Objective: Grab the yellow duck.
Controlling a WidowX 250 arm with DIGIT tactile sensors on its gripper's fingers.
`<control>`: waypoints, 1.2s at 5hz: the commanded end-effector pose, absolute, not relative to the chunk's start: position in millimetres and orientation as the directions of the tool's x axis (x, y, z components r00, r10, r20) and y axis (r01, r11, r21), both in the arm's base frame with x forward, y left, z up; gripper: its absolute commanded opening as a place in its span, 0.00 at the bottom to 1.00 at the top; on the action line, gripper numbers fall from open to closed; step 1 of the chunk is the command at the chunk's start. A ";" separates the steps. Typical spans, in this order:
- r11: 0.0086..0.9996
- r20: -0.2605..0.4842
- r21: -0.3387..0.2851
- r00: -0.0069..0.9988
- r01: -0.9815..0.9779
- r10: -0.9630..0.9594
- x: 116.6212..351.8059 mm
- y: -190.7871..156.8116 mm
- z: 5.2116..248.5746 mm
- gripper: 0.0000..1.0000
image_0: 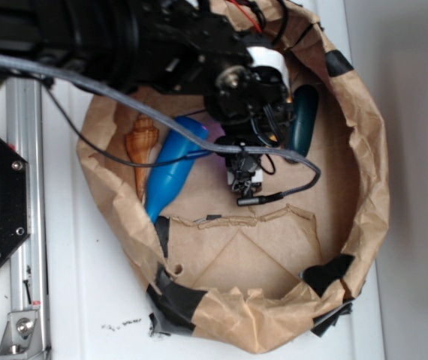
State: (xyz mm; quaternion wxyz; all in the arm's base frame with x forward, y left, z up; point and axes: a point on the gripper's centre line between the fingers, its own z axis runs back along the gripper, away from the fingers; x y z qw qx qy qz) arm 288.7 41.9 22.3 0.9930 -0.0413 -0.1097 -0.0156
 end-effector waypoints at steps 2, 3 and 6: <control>0.997 0.302 -0.064 0.953 0.039 -0.018 298.6 45.5 64.0 0.00; 0.998 0.354 -0.057 0.935 0.017 0.004 296.3 52.3 101.1 0.00; 0.989 0.389 -0.151 0.919 -0.004 0.063 289.0 48.9 118.3 1.00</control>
